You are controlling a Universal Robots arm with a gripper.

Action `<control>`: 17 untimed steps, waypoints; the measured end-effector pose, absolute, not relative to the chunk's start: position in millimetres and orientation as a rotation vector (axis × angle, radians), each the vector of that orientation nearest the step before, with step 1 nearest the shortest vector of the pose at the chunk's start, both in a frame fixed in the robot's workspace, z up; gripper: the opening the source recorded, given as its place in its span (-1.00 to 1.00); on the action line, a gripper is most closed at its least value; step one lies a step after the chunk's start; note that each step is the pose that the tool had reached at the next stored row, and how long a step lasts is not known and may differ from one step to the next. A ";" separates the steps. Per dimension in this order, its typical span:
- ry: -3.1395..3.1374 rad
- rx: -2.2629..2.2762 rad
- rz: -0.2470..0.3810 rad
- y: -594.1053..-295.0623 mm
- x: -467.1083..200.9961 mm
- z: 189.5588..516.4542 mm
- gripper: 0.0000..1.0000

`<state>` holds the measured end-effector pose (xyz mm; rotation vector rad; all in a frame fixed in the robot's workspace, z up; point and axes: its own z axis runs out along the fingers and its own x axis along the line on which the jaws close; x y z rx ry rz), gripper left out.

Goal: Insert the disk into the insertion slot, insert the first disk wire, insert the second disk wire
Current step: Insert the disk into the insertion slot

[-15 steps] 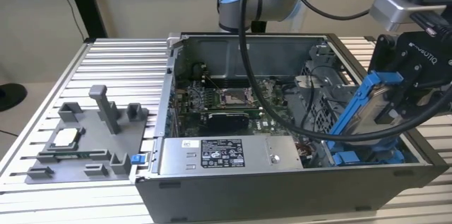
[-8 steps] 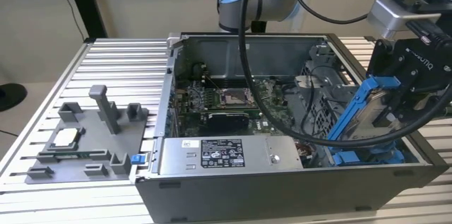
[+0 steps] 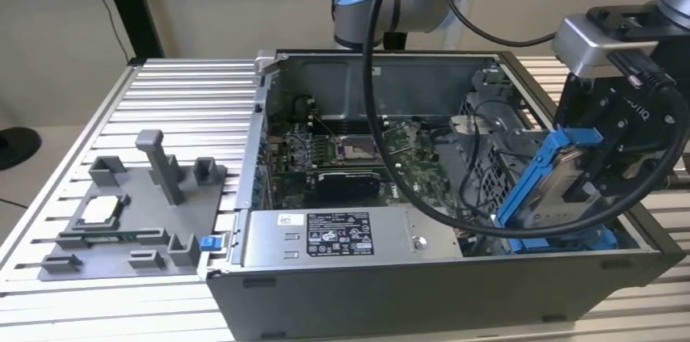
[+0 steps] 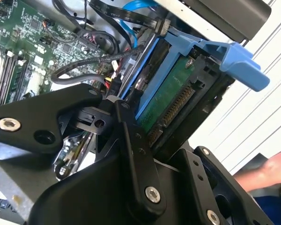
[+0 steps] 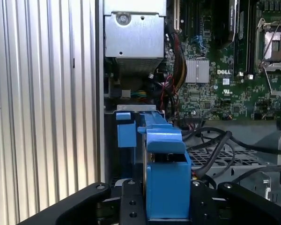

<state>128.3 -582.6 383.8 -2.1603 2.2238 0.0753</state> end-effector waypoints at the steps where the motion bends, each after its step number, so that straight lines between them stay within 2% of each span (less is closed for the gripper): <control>1: 2.224 -2.160 0.075 -582.6 128.3 383.0 -1.00; 17: 2.224 -2.160 0.075 -582.6 128.5 380.6 -1.00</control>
